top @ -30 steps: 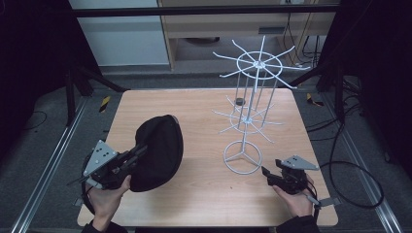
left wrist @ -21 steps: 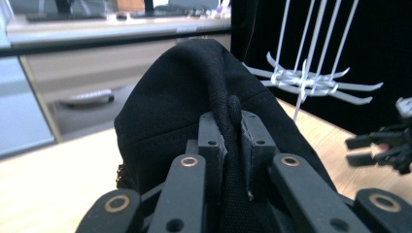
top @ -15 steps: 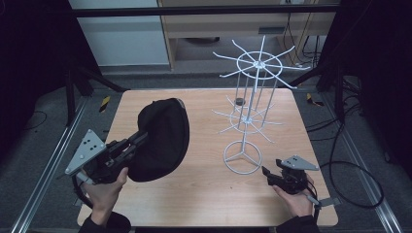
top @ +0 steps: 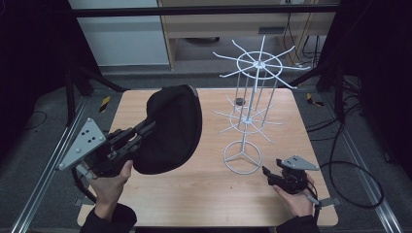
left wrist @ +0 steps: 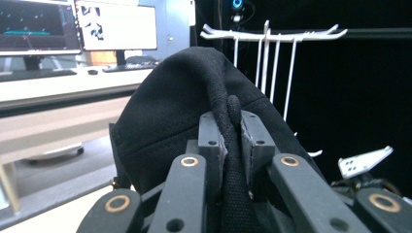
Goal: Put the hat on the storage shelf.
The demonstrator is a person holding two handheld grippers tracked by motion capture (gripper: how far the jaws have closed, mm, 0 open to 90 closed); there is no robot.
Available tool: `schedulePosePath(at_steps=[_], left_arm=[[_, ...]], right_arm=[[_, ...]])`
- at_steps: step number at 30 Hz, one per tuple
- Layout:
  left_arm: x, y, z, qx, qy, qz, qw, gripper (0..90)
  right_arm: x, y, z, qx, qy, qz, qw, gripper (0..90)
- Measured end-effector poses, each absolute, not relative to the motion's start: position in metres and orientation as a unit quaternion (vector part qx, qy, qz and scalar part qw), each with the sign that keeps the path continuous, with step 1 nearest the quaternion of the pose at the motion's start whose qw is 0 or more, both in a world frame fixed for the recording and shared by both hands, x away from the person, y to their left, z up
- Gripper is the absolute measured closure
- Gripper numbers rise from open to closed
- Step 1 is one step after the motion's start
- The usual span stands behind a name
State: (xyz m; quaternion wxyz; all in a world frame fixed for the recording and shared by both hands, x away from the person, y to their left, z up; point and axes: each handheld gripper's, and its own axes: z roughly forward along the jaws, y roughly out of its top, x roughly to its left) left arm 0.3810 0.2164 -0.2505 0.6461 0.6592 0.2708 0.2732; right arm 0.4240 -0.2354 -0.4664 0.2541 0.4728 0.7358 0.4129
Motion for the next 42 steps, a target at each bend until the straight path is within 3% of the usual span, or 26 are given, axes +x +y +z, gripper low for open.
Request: schedulePosePath(at_steps=[6, 27, 42], left_arm=[[0.386, 0.214, -0.237, 0.642, 0.260, 0.256, 0.674, 80.7], [0.380, 0.190, -0.189, 0.619, 0.211, 0.277, 0.704, 80.7], [0.401, 0.146, -0.188, 0.634, 0.198, 0.253, 0.704, 80.7]], right_arm=[[0.424, -0.235, -0.467, 0.472, 0.736, 0.413, 0.254, 38.4], [0.424, -0.235, -0.467, 0.474, 0.736, 0.414, 0.252, 38.5], [0.424, -0.235, -0.467, 0.471, 0.737, 0.414, 0.253, 38.5]])
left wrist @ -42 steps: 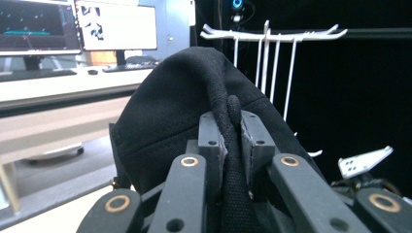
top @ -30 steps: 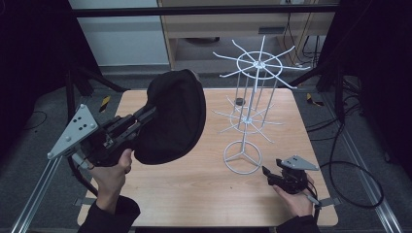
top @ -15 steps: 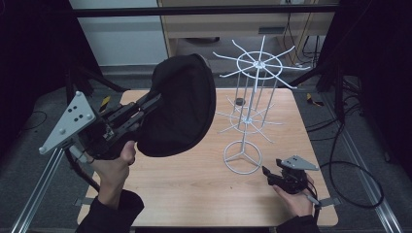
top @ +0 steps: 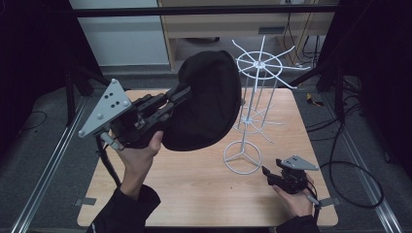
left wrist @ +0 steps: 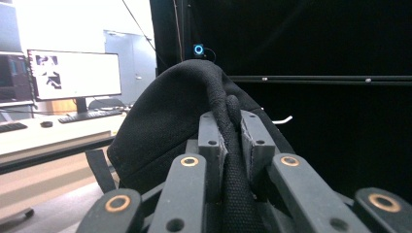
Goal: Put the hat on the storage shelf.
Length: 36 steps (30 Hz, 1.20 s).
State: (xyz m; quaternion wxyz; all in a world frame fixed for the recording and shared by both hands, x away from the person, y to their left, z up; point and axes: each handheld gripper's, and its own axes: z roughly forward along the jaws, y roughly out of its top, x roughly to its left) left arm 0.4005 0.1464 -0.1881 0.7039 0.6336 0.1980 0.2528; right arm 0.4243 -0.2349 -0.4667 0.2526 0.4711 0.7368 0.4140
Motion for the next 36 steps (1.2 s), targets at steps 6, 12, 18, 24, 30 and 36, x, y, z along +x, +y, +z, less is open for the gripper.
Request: schedulePosePath(at_steps=[6, 12, 18, 24, 30, 36], left_arm=[[0.411, 0.144, -0.204, 0.642, 0.204, 0.231, 0.702, 80.5], [0.418, 0.151, -0.218, 0.645, 0.215, 0.214, 0.701, 79.8], [0.427, 0.156, -0.236, 0.655, 0.234, 0.202, 0.689, 79.1], [0.434, 0.157, -0.255, 0.670, 0.249, 0.200, 0.670, 78.8], [0.440, 0.152, -0.268, 0.686, 0.258, 0.203, 0.649, 77.9], [0.444, 0.146, -0.276, 0.697, 0.263, 0.206, 0.634, 76.4]], right_arm=[[0.424, -0.234, -0.467, 0.472, 0.737, 0.414, 0.251, 38.5], [0.425, -0.234, -0.467, 0.470, 0.738, 0.413, 0.251, 38.4], [0.425, -0.233, -0.468, 0.470, 0.740, 0.411, 0.251, 38.4], [0.424, -0.233, -0.468, 0.472, 0.739, 0.411, 0.248, 38.3], [0.425, -0.233, -0.469, 0.470, 0.741, 0.410, 0.251, 38.3], [0.425, -0.233, -0.469, 0.468, 0.741, 0.409, 0.252, 38.0]])
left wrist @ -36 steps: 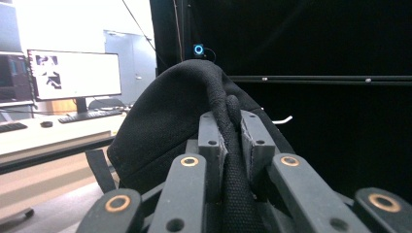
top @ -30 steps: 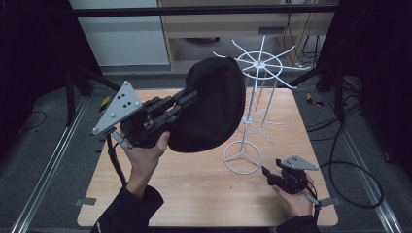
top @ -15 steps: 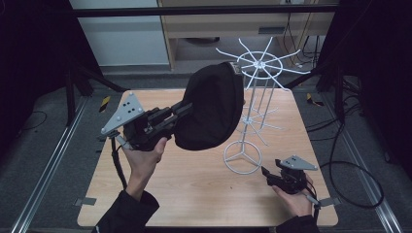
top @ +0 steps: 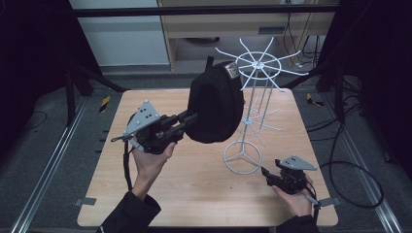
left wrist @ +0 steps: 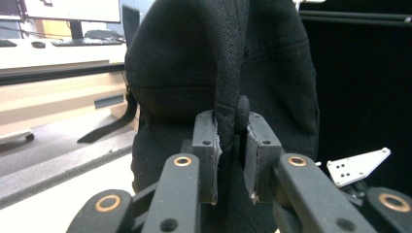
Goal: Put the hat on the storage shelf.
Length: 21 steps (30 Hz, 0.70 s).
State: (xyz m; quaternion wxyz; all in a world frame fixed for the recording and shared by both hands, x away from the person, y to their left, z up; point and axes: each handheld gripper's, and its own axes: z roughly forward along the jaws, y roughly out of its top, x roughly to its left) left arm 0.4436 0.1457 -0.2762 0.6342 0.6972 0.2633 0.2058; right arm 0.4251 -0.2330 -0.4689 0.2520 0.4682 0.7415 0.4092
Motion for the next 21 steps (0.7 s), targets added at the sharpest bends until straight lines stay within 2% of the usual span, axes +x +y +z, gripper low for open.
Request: schedulePosePath(at_steps=[3, 4, 7, 8, 9, 10, 11, 14, 21], left_arm=[[0.445, 0.143, -0.278, 0.700, 0.268, 0.208, 0.628, 73.6], [0.445, 0.143, -0.279, 0.700, 0.269, 0.210, 0.627, 68.6], [0.445, 0.144, -0.281, 0.704, 0.271, 0.215, 0.621, 65.6], [0.444, 0.145, -0.282, 0.704, 0.272, 0.218, 0.619, 61.6], [0.444, 0.146, -0.283, 0.704, 0.273, 0.222, 0.617, 61.6], [0.443, 0.148, -0.284, 0.704, 0.275, 0.224, 0.616, 56.4], [0.442, 0.150, -0.285, 0.703, 0.276, 0.225, 0.616, 56.4], [0.439, 0.157, -0.289, 0.699, 0.281, 0.232, 0.615, 45.5], [0.426, 0.186, -0.311, 0.696, 0.298, 0.250, 0.604, 34.3]], right_arm=[[0.425, -0.233, -0.469, 0.470, 0.741, 0.409, 0.250, 38.0], [0.425, -0.233, -0.469, 0.470, 0.741, 0.409, 0.250, 37.9], [0.425, -0.233, -0.469, 0.471, 0.741, 0.408, 0.250, 37.9], [0.425, -0.233, -0.469, 0.471, 0.741, 0.408, 0.250, 37.9], [0.425, -0.233, -0.469, 0.471, 0.741, 0.408, 0.250, 37.9], [0.425, -0.233, -0.469, 0.471, 0.741, 0.408, 0.250, 37.8], [0.425, -0.233, -0.469, 0.471, 0.741, 0.408, 0.250, 37.8], [0.425, -0.233, -0.469, 0.472, 0.740, 0.409, 0.249, 37.5], [0.425, -0.233, -0.469, 0.473, 0.738, 0.410, 0.253, 36.2]])
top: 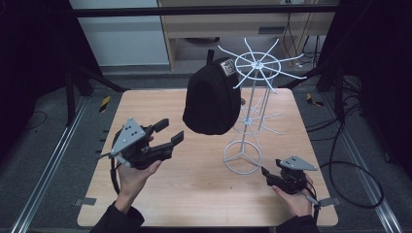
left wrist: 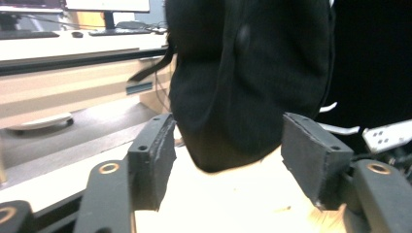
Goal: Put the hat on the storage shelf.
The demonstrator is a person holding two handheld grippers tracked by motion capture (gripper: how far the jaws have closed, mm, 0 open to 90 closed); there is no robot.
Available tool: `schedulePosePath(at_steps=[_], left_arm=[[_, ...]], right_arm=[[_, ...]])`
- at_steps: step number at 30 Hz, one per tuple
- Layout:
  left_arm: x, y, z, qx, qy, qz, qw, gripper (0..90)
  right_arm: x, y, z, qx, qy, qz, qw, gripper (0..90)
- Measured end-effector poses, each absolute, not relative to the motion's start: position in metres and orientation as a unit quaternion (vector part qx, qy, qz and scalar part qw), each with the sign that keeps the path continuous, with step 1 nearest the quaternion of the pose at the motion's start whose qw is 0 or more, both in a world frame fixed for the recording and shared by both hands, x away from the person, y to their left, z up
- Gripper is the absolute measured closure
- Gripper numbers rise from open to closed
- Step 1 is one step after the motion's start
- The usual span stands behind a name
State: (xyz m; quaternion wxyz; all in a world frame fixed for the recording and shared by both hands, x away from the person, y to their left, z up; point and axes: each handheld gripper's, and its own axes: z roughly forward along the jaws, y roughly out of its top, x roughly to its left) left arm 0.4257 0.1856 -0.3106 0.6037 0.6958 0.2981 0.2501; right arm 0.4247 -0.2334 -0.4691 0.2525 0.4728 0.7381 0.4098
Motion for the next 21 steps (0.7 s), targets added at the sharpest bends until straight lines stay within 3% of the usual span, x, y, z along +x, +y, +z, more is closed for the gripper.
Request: schedulePosePath(at_steps=[9, 21], left_arm=[[0.419, 0.232, -0.367, 0.707, 0.364, 0.276, 0.540, 26.4], [0.432, 0.289, -0.450, 0.719, 0.474, 0.261, 0.437, 21.9]], right_arm=[[0.425, -0.235, -0.470, 0.480, 0.731, 0.413, 0.254, 31.3], [0.427, -0.240, -0.475, 0.492, 0.724, 0.411, 0.255, 23.0]])
